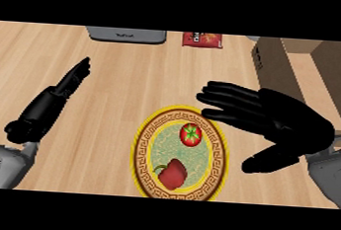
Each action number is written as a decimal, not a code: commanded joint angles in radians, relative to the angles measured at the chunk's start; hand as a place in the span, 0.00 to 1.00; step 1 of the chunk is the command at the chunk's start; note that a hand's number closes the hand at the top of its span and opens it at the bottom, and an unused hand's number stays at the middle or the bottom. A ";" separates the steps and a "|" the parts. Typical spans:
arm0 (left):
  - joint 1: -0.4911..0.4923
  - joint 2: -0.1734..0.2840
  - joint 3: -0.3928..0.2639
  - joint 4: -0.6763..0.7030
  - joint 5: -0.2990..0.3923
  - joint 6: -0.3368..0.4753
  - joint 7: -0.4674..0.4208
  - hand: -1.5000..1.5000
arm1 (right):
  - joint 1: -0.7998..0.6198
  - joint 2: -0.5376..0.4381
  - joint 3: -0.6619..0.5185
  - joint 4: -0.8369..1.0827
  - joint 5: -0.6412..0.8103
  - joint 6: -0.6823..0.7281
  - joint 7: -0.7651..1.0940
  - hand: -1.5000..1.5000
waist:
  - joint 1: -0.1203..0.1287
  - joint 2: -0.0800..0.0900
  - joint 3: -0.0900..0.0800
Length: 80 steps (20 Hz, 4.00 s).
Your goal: Pick the bell pepper from the plate and place it in the cardboard box
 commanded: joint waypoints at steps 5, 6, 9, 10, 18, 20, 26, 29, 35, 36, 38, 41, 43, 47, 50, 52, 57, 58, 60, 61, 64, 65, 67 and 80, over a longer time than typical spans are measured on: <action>-0.018 -0.028 0.013 0.008 -0.025 0.007 0.014 0.50 | -0.009 -0.081 0.186 -0.233 0.282 0.094 0.197 0.00 | -0.017 -0.006 -0.001; 0.017 -0.032 -0.011 -0.008 -0.035 -0.001 0.014 0.50 | -0.017 -0.056 0.213 -0.270 0.294 0.126 0.276 0.00 | -0.011 -0.007 -0.001; 0.025 0.002 0.038 -0.019 -0.004 -0.034 0.014 0.50 | -0.016 -0.049 0.255 -0.390 0.370 0.179 0.419 0.00 | -0.011 -0.008 -0.001; 0.002 -0.039 0.004 -0.031 -0.061 0.017 0.036 0.50 | 0.009 -0.031 0.283 -0.414 0.402 0.187 0.454 0.00 | -0.013 -0.006 0.000; -0.016 -0.076 0.039 -0.033 -0.083 -0.010 0.071 0.50 | 0.118 0.093 0.433 -0.527 0.561 0.335 0.713 0.00 | -0.009 -0.002 0.000; 0.053 -0.037 0.076 -0.058 -0.063 -0.069 0.018 0.50 | 0.074 0.152 0.423 -0.358 0.608 0.305 0.642 0.00 | 0.005 0.000 0.000; 0.027 -0.080 0.120 0.024 -0.082 -0.119 0.002 0.50 | 0.201 0.149 0.501 -0.378 0.768 0.259 0.644 0.00 | -0.002 0.001 0.001; -0.036 -0.137 0.116 0.068 -0.136 -0.094 0.009 0.50 | 0.118 0.256 0.447 -0.295 0.785 0.304 0.645 0.00 | -0.003 0.002 0.000; 0.041 -0.135 0.157 -0.014 -0.166 -0.139 0.038 0.50 | 0.196 0.312 0.478 -0.314 0.891 0.311 0.639 0.00 | -0.001 0.000 0.001; 0.027 -0.142 0.159 -0.034 -0.143 -0.161 0.056 0.50 | 0.197 0.339 0.523 -0.283 0.927 0.298 0.649 0.00 | -0.001 0.000 0.001; 0.031 -0.110 0.220 0.027 -0.124 -0.206 -0.001 0.50 | 0.182 0.365 0.483 -0.275 0.932 0.340 0.660 0.00 | -0.002 0.001 0.000; 0.070 -0.182 0.151 -0.091 -0.198 -0.134 0.074 0.50 | 0.226 0.316 0.499 -0.199 1.000 0.223 0.597 0.00 | 0.001 0.000 0.001; -0.019 -0.187 0.192 0.021 -0.196 -0.171 0.064 0.50 | 0.231 0.339 0.473 -0.167 1.015 0.211 0.580 0.00 | -0.004 0.001 0.001; 0.038 -0.194 0.215 -0.007 -0.213 -0.201 0.029 0.50 | 0.171 0.426 0.412 -0.086 1.030 0.254 0.523 0.00 | -0.001 0.001 0.000; -0.008 -0.226 0.214 -0.015 -0.229 -0.195 0.091 0.50 | 0.207 0.436 0.424 -0.089 1.036 0.262 0.493 0.00 | -0.002 0.001 0.001; 0.062 -0.232 0.212 -0.067 -0.236 -0.201 0.056 0.50 | 0.244 0.357 0.393 -0.174 1.041 0.299 0.467 0.00 | -0.002 0.000 0.001; 0.114 -0.209 0.256 -0.018 -0.257 -0.245 -0.030 0.50 | 0.219 0.397 0.342 -0.047 1.080 0.219 0.410 0.00 | -0.001 0.001 0.000; 0.004 -0.232 0.238 -0.069 -0.249 -0.233 0.127 0.50 | 0.253 0.467 0.431 0.041 1.159 0.140 0.483 0.00 | -0.003 0.001 0.001; -0.004 -0.238 0.266 0.011 -0.247 -0.254 0.051 0.50 | 0.222 0.530 0.410 0.095 1.183 0.152 0.495 0.00 | -0.003 0.002 0.000; 0.036 -0.270 0.243 -0.021 -0.280 -0.231 0.057 0.50 | 0.238 0.478 0.368 0.047 1.173 0.175 0.451 0.00 | -0.003 0.001 0.001; 0.070 -0.246 0.282 -0.061 -0.277 -0.255 0.045 0.50 | 0.271 0.469 0.362 0.093 1.212 0.103 0.429 0.00 | -0.001 0.001 0.001; 0.031 -0.268 0.277 -0.049 -0.283 -0.253 0.076 0.50 | 0.251 0.478 0.332 0.132 1.206 0.088 0.388 0.00 | -0.002 0.001 0.001; -0.021 -0.271 0.283 -0.020 -0.275 -0.268 0.095 0.50 | 0.229 0.530 0.320 0.202 1.194 0.082 0.377 0.00 | -0.002 0.002 0.001; -0.018 -0.301 0.302 -0.030 -0.318 -0.274 0.093 0.50 | 0.245 0.563 0.358 0.290 1.298 -0.185 0.221 1.00 | -0.003 0.002 0.001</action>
